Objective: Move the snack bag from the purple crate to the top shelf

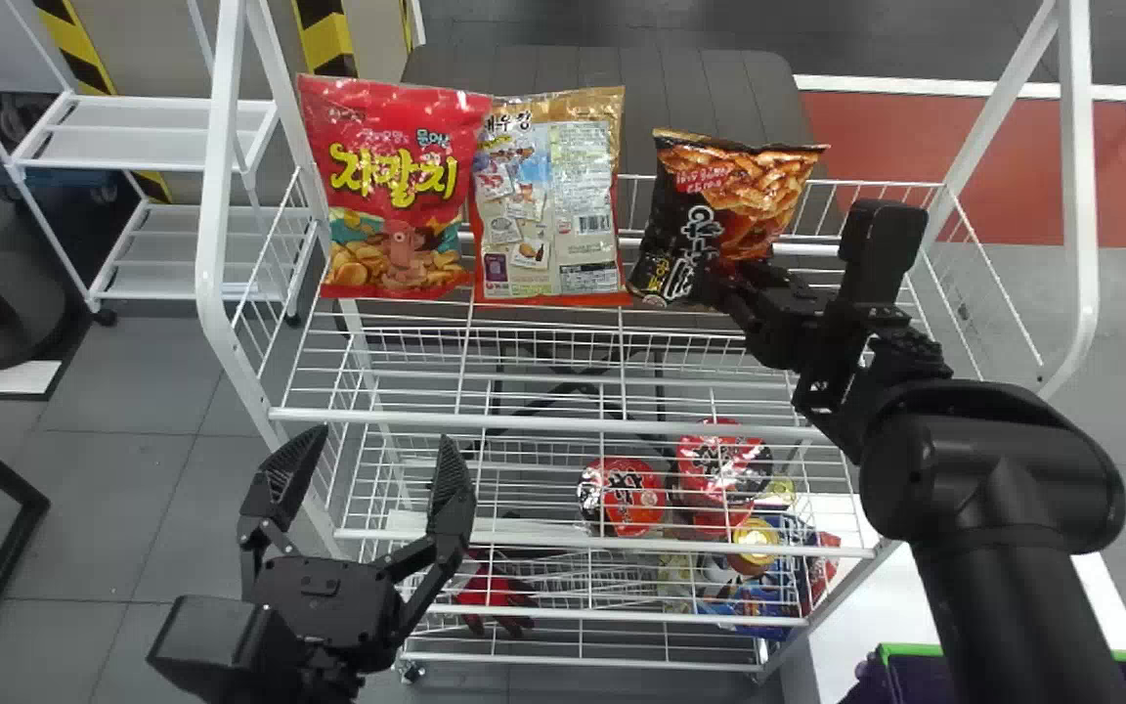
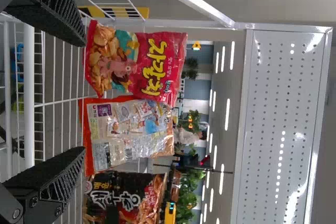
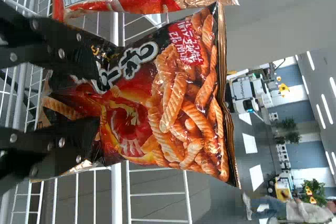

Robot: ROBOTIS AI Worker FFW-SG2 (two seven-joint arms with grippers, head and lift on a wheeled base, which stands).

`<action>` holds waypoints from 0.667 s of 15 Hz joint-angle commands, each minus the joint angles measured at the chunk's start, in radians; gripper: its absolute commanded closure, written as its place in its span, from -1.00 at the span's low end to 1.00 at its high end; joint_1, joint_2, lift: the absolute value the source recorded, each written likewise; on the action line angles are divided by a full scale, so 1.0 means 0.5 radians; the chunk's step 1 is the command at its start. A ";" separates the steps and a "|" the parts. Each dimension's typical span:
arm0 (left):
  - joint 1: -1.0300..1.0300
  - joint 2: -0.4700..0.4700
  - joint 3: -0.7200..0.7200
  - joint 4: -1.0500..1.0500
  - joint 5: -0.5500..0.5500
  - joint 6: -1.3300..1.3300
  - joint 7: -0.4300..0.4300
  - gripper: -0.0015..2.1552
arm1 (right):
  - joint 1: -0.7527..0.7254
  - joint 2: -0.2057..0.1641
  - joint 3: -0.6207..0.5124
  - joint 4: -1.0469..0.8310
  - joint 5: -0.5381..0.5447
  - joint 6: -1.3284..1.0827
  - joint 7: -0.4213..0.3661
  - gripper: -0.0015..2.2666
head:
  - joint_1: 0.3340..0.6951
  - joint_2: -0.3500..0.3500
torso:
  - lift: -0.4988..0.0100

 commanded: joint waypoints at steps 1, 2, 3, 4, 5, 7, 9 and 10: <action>0.000 0.000 -0.006 -0.002 -0.006 0.004 0.002 -0.89 | 0.011 0.002 0.000 -0.017 0.002 0.000 0.001 -0.87 | 1.00 -0.08 | 0.96; 0.004 0.000 -0.009 -0.002 -0.009 0.004 0.005 -0.89 | 0.020 0.002 0.000 -0.029 0.002 -0.012 0.001 -0.87 | 1.00 -0.08 | 0.96; 0.004 0.000 -0.009 -0.005 -0.012 0.004 0.005 -0.89 | 0.032 0.002 0.012 -0.035 -0.001 -0.024 0.001 -0.87 | 1.00 -0.08 | 0.96; 0.004 0.000 -0.009 -0.005 -0.012 0.004 0.005 -0.89 | 0.044 0.002 0.025 -0.054 0.005 -0.037 0.001 -0.87 | 1.00 -0.08 | 0.96; 0.007 0.000 -0.009 -0.005 -0.012 0.004 0.008 -0.89 | 0.066 0.002 0.040 -0.085 0.008 -0.049 0.001 -0.87 | 1.00 -0.08 | 0.96; 0.010 0.000 -0.003 -0.011 -0.012 0.004 0.008 -0.89 | 0.127 0.002 0.062 -0.195 0.015 -0.092 0.001 -0.87 | 1.00 -0.06 | 0.96; 0.010 0.000 0.000 -0.014 -0.012 0.004 0.008 -0.89 | 0.201 0.002 0.068 -0.388 0.024 -0.086 0.001 -0.87 | 1.00 -0.04 | 0.96; 0.010 0.000 0.003 -0.014 -0.009 0.004 0.008 -0.89 | 0.238 0.002 0.068 -0.480 0.030 -0.067 0.004 -0.87 | 1.00 -0.04 | 0.96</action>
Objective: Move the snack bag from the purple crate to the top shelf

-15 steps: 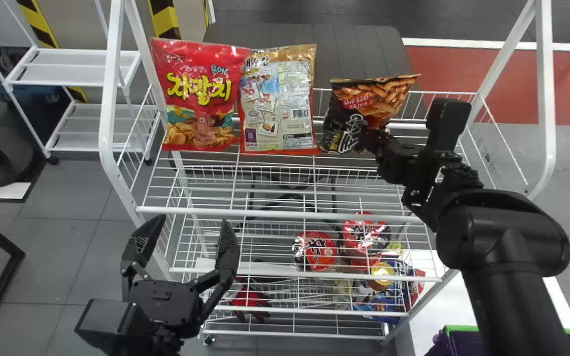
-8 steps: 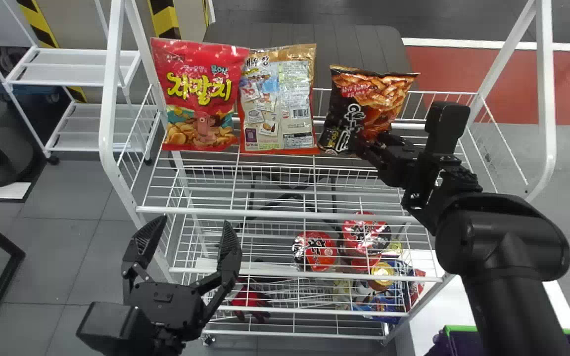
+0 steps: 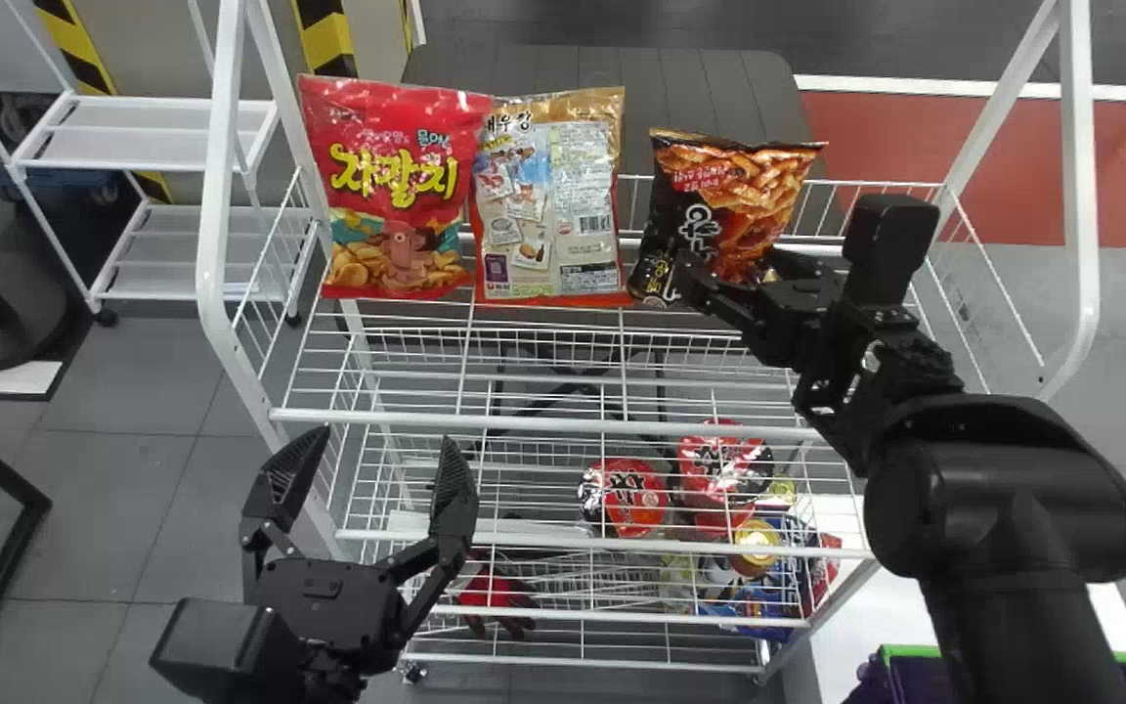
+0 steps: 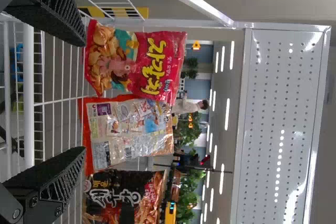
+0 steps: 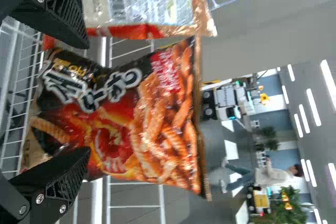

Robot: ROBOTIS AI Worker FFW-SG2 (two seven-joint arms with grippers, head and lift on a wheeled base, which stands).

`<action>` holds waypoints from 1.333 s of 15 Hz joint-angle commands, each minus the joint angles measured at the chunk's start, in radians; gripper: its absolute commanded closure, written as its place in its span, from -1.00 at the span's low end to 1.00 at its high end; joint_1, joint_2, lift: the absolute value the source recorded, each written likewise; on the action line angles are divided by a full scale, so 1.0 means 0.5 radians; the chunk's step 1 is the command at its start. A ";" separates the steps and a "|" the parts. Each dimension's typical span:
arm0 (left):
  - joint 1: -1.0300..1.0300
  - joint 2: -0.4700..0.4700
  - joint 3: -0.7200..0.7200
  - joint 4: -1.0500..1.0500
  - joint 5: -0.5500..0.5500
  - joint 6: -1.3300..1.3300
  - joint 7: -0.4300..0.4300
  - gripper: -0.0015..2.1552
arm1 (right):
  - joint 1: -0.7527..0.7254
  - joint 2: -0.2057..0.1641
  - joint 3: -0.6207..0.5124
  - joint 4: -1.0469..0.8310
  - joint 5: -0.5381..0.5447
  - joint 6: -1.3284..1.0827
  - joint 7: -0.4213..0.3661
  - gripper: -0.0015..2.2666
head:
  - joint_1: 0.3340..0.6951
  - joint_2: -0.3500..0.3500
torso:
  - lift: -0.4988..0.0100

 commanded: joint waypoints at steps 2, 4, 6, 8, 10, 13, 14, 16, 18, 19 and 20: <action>0.000 0.003 0.008 -0.007 0.007 0.000 -0.003 -0.89 | 0.173 0.002 -0.004 -0.387 -0.015 0.206 0.008 -0.87 | 1.00 -0.02 | 0.96; 0.003 0.006 0.011 -0.019 0.010 -0.006 -0.003 -0.89 | 0.419 0.002 -0.007 -0.820 0.065 0.421 0.024 -0.87 | 1.00 -0.01 | 0.96; 0.003 0.006 0.021 -0.025 0.022 -0.006 -0.009 -0.89 | 0.704 0.002 -0.099 -1.172 0.037 0.592 0.177 -0.87 | 1.00 -0.01 | 0.96; 0.006 0.003 0.011 -0.034 0.022 0.000 -0.015 -0.89 | 0.940 0.002 -0.317 -1.381 0.003 0.574 0.383 -0.87 | 1.00 0.00 | 0.96; 0.003 0.000 -0.004 -0.034 0.013 0.006 -0.015 -0.89 | 1.158 0.002 -0.510 -1.461 -0.135 0.402 0.475 -0.87 | 1.00 -0.09 | 0.96; 0.022 -0.006 -0.013 -0.034 0.004 0.018 0.000 -0.89 | 1.508 0.002 -0.682 -1.387 -0.242 -0.444 0.622 -0.87 | 1.00 -0.31 | 0.96; 0.040 -0.015 -0.007 -0.043 0.001 0.006 0.006 -0.89 | 1.548 0.002 -0.731 -1.283 -0.282 -0.647 0.671 -0.87 | 1.00 -0.36 | 0.96; 0.071 -0.031 -0.007 -0.043 -0.012 -0.012 0.034 -0.89 | 1.554 0.002 -0.786 -1.096 -0.316 -0.837 0.659 -0.84 | 1.00 -0.51 | 0.96; 0.080 -0.037 -0.028 -0.053 -0.042 -0.006 0.052 -0.89 | 1.557 0.002 -0.854 -0.967 -0.325 -0.917 0.631 -0.83 | 1.00 -0.66 | 0.96; 0.092 -0.037 -0.038 -0.077 -0.058 -0.006 0.055 -0.89 | 1.557 0.002 -0.884 -0.927 -0.337 -0.923 0.628 -0.83 | 1.00 -0.71 | 0.96; 0.111 -0.037 -0.035 -0.095 -0.061 -0.012 0.058 -0.89 | 1.560 0.002 -0.893 -0.887 -0.334 -0.966 0.628 -0.83 | 1.00 -0.76 | 0.96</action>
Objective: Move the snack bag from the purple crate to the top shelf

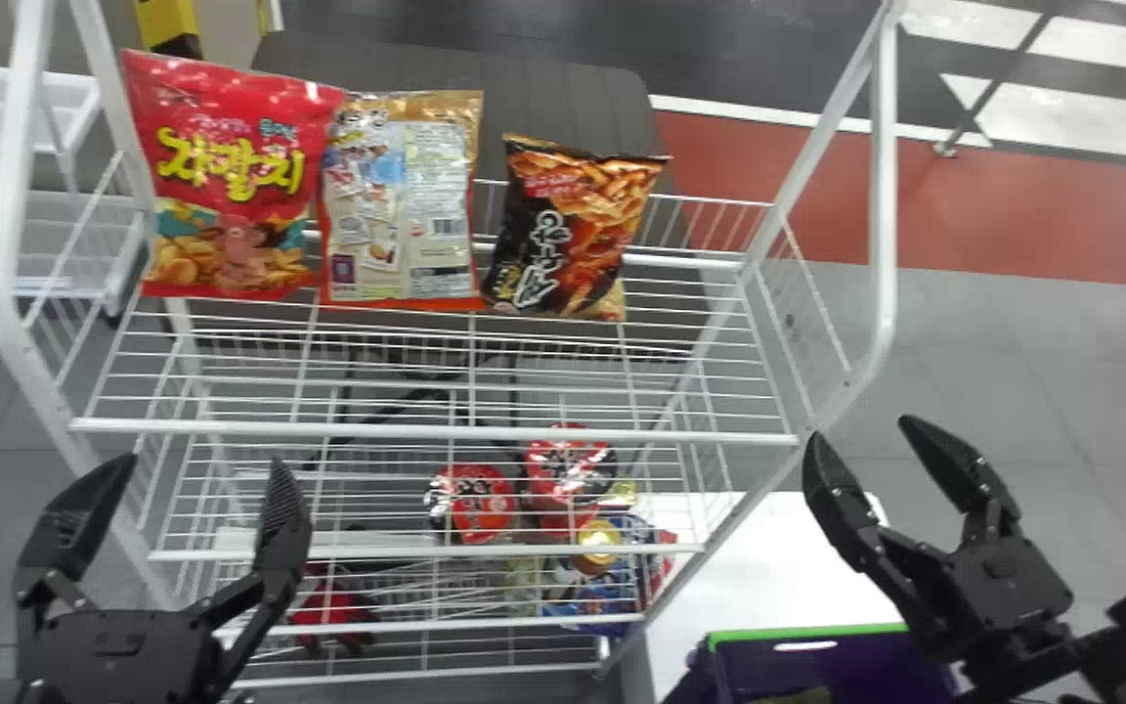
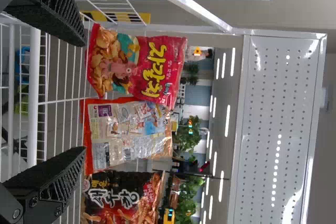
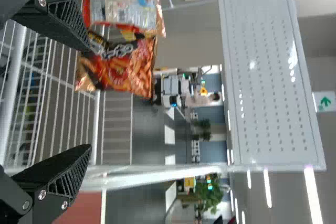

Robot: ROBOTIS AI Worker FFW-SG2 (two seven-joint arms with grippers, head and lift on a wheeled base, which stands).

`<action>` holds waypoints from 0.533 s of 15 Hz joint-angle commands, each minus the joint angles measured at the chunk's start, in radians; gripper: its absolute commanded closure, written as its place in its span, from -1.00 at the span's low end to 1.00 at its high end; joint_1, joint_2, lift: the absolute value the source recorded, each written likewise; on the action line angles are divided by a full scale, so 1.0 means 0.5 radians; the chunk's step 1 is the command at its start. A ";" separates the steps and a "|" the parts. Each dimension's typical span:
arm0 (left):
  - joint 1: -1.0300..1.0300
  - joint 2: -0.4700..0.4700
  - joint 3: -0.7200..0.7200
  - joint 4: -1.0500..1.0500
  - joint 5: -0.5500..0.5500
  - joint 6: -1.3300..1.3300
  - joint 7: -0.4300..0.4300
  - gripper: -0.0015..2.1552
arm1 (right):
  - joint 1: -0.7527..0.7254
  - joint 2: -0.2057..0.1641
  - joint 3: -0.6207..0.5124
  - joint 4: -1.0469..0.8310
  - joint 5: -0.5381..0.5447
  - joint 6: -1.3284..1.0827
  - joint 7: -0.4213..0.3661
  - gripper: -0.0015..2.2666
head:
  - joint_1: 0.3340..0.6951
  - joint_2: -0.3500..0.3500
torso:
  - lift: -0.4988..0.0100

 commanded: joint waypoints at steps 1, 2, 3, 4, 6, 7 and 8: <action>0.027 0.000 0.000 -0.044 -0.014 -0.004 0.007 -0.89 | 0.015 0.002 -0.024 0.094 0.021 -0.089 0.000 -0.83 | 1.00 -0.83 | 0.96; 0.030 0.000 0.003 -0.050 -0.014 -0.004 0.023 -0.89 | 0.025 0.002 -0.006 0.131 0.048 -0.162 -0.003 -0.83 | 1.00 -0.87 | 0.96; 0.030 -0.006 0.003 -0.053 -0.014 -0.023 0.038 -0.89 | 0.037 0.002 0.037 0.159 0.064 -0.211 -0.006 -0.83 | 1.00 -0.92 | 0.96; 0.030 -0.016 0.009 -0.068 -0.024 -0.041 0.056 -0.89 | 0.071 0.002 0.105 0.168 0.097 -0.291 -0.039 -0.83 | 1.00 -0.91 | 0.96; 0.030 -0.022 0.034 -0.087 -0.024 -0.041 0.056 -0.89 | 0.126 0.002 0.261 0.153 0.165 -0.445 -0.116 -0.83 | 1.00 -0.86 | 0.96; 0.030 -0.025 0.034 -0.099 -0.024 -0.041 0.056 -0.89 | 0.138 0.002 0.310 0.143 0.174 -0.494 -0.150 -0.83 | 1.00 -0.76 | 0.96; 0.030 -0.025 0.031 -0.102 -0.024 -0.035 0.056 -0.89 | 0.138 0.002 0.335 0.134 0.174 -0.500 -0.159 -0.83 | 1.00 -0.70 | 0.96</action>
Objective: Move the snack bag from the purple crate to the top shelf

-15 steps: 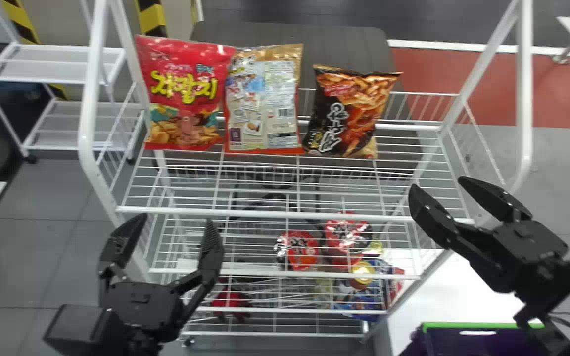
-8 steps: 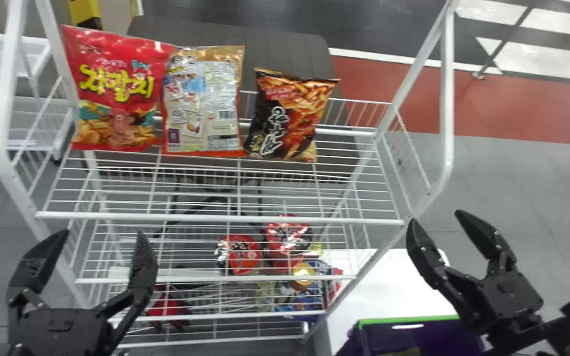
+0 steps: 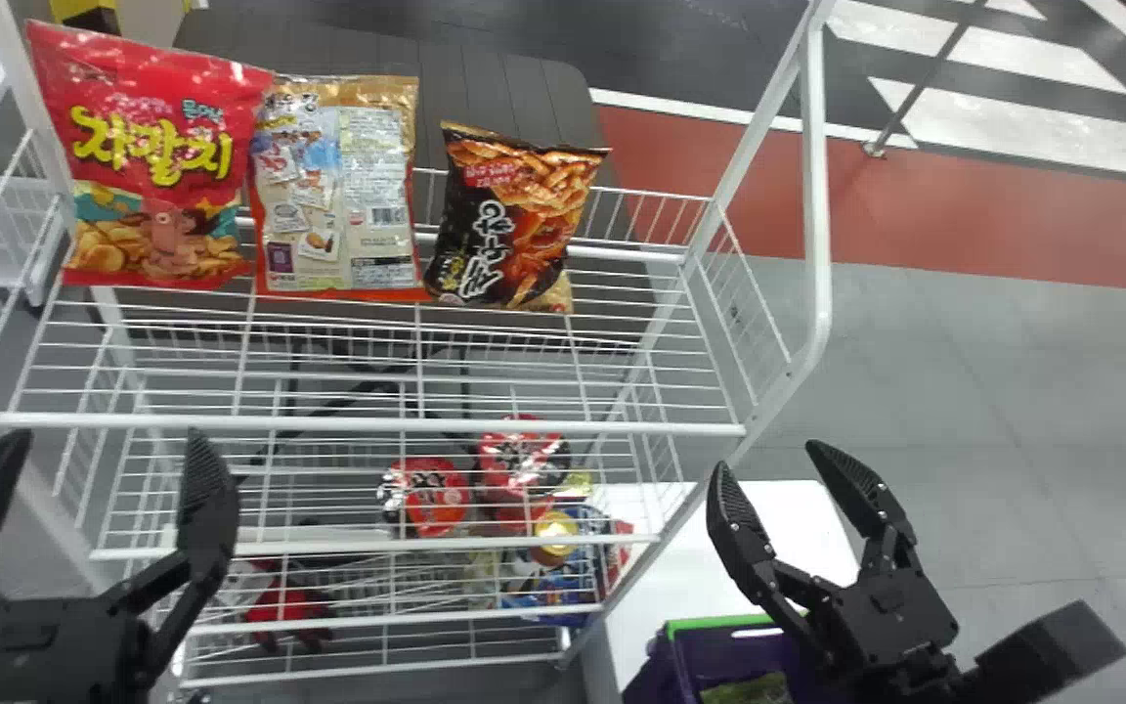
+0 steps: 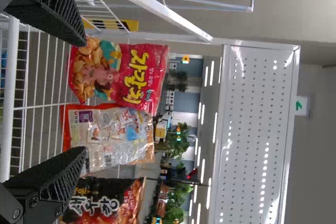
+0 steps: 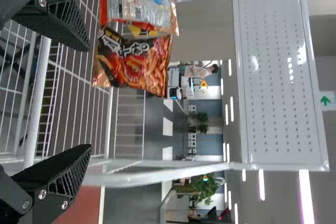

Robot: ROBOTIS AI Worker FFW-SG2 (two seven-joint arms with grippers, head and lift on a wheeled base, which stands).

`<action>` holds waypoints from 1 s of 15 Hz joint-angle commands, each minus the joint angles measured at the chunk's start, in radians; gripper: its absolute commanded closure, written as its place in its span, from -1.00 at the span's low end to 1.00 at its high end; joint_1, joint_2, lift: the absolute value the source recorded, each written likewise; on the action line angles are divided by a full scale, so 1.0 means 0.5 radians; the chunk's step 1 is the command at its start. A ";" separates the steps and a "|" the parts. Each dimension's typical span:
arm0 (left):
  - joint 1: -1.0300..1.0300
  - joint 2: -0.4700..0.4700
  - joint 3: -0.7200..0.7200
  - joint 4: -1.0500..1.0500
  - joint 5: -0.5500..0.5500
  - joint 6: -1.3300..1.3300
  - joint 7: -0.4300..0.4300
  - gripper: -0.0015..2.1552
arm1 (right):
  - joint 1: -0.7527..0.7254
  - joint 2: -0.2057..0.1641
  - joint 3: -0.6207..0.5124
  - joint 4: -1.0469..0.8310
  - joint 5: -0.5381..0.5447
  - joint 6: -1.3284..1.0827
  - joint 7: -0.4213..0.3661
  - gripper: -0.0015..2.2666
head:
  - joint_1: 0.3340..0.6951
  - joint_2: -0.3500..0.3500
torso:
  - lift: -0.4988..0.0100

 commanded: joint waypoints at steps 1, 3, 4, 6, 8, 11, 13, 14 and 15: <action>0.009 -0.003 -0.003 -0.019 0.000 -0.001 0.000 -0.89 | 0.019 0.002 0.066 -0.033 0.010 -0.037 -0.007 -0.83 | 1.00 -0.64 | 0.96; 0.022 -0.003 0.012 -0.025 -0.003 -0.001 0.000 -0.89 | 0.040 0.002 0.072 -0.058 0.010 -0.037 -0.004 -0.83 | 1.00 -0.58 | 0.96; 0.031 -0.003 0.018 -0.025 -0.003 -0.001 0.000 -0.89 | 0.040 0.002 0.059 -0.064 0.004 -0.037 -0.004 -0.83 | 1.00 -0.55 | 0.96; 0.034 -0.009 0.024 -0.022 0.000 -0.013 0.000 -0.89 | 0.046 0.002 0.038 -0.070 -0.011 -0.055 -0.001 -0.83 | 1.00 -0.53 | 0.96; 0.037 -0.009 0.024 -0.025 -0.003 -0.019 0.000 -0.89 | 0.053 0.002 0.029 -0.073 -0.026 -0.086 0.002 -0.83 | 1.00 -0.54 | 0.96; 0.052 -0.009 0.027 -0.034 -0.009 -0.025 0.000 -0.89 | 0.056 0.002 0.029 -0.070 -0.036 -0.098 0.005 -0.83 | 1.00 -0.56 | 0.96; 0.068 -0.009 0.030 -0.040 -0.012 -0.044 0.003 -0.89 | 0.056 0.002 0.029 -0.073 -0.045 -0.098 0.015 -0.83 | 1.00 -0.56 | 0.96; 0.077 -0.012 0.030 -0.043 -0.022 -0.044 0.006 -0.89 | 0.056 0.002 0.029 -0.073 -0.054 -0.098 0.018 -0.83 | 1.00 -0.56 | 0.96; 0.077 -0.012 0.030 -0.046 -0.034 -0.044 0.015 -0.89 | 0.056 0.002 0.029 -0.073 -0.057 -0.098 0.018 -0.83 | 1.00 -0.56 | 0.96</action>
